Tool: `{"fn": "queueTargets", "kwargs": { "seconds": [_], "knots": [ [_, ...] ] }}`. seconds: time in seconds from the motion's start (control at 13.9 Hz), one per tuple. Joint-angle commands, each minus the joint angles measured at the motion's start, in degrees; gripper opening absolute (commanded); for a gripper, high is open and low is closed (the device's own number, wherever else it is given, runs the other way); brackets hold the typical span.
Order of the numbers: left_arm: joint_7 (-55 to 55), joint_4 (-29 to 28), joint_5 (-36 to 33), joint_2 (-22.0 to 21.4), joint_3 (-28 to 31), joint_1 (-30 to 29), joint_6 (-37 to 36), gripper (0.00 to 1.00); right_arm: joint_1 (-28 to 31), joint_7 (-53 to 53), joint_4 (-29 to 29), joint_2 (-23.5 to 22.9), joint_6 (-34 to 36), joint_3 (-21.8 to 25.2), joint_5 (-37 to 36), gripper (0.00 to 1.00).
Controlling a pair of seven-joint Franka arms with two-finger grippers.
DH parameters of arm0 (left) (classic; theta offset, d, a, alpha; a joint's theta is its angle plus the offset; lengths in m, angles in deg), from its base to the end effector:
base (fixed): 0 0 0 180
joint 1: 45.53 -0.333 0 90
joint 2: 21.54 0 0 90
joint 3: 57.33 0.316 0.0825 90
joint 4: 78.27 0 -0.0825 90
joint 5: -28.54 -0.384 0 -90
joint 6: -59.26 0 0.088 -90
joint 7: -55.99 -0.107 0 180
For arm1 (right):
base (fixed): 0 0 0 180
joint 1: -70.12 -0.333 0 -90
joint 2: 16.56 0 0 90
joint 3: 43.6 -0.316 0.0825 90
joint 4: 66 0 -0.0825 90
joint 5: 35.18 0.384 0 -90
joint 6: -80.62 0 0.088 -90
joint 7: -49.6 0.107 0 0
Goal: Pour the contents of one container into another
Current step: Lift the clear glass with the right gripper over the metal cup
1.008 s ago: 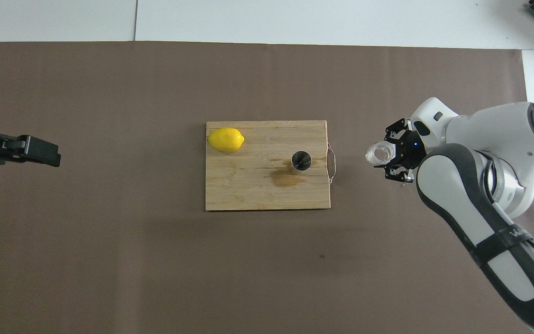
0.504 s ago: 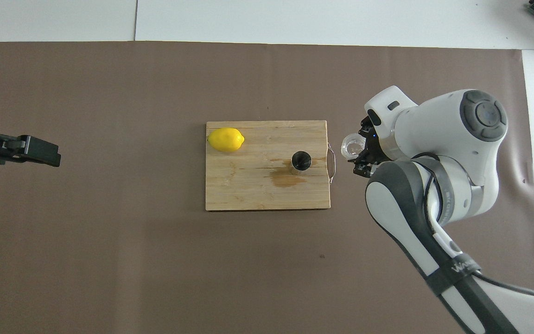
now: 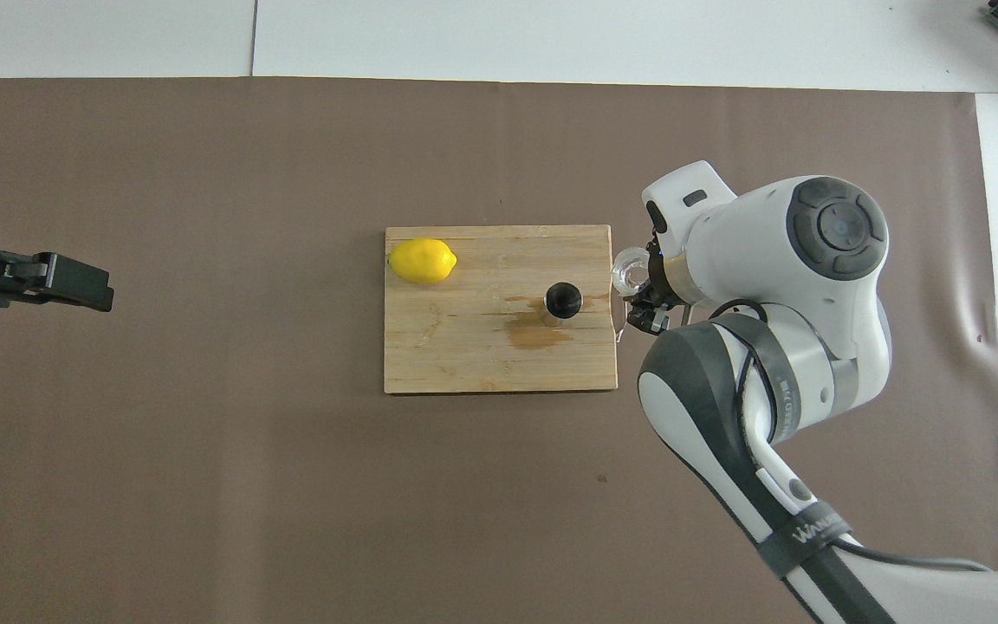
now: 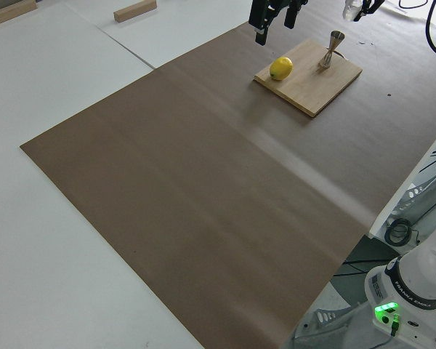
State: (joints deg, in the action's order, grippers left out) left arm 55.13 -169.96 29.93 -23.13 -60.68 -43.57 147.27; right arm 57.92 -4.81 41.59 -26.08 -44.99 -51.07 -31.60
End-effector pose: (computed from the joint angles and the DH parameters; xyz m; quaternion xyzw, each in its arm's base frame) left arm 0.5393 -0.0533 0.6229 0.9983 -0.0540 -0.0187 0.0106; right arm 0.5802 0.2062 0.4376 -0.8061 -0.5859 -0.0824 0.0134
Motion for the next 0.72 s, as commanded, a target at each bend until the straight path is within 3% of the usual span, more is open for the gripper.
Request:
{"fn": "queueTargets", "kwargs": {
  "seconds": [0.0,0.65],
  "knots": [
    [0.42,-1.74,0.01,-1.66,0.63,0.59,-0.03,1.00,-0.63,2.11,-2.29,-1.20,1.67,0.01,-2.08,0.00],
    [0.42,-1.74,0.01,-1.66,0.63,0.59,-0.03,1.00,-5.12,8.52,-7.74,-3.48,6.42,-0.08,-12.18,0.00]
  ]
}}
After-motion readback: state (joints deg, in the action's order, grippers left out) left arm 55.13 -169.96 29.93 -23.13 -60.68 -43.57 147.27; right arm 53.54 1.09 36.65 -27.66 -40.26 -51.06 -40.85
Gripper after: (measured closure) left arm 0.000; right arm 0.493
